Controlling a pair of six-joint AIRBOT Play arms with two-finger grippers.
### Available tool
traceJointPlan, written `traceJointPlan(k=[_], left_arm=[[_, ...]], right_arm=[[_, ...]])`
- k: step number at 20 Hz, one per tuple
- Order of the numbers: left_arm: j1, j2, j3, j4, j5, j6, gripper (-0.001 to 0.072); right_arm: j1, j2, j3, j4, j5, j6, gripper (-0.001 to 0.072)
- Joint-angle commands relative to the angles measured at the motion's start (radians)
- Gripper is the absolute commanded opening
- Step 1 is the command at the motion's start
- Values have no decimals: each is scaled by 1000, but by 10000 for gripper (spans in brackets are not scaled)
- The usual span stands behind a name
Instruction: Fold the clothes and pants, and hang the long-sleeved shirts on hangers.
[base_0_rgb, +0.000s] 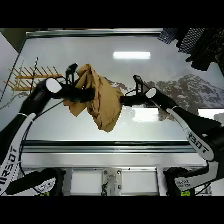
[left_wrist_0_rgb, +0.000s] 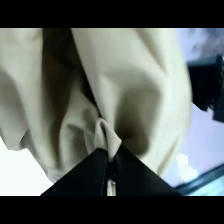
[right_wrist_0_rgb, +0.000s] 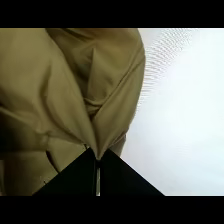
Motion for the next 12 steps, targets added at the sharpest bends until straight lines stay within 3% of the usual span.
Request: traceJointPlan(k=[1, 5, 9, 12], left_arm=[[103, 124, 158, 0, -46, 20, 12], [172, 359, 371, 0, -61, 19, 12], [135, 538, 462, -2, -40, 16, 12], [80, 615, 463, 0, -5, -14, 13]], right_arm=[[-94, 169, 100, -238, 171, -6, 18], [-248, 499, 258, -282, 379, 25, 18], [-291, 805, 281, -287, 341, 47, 18], [-290, 937, 281, -290, 326, 123, 17]])
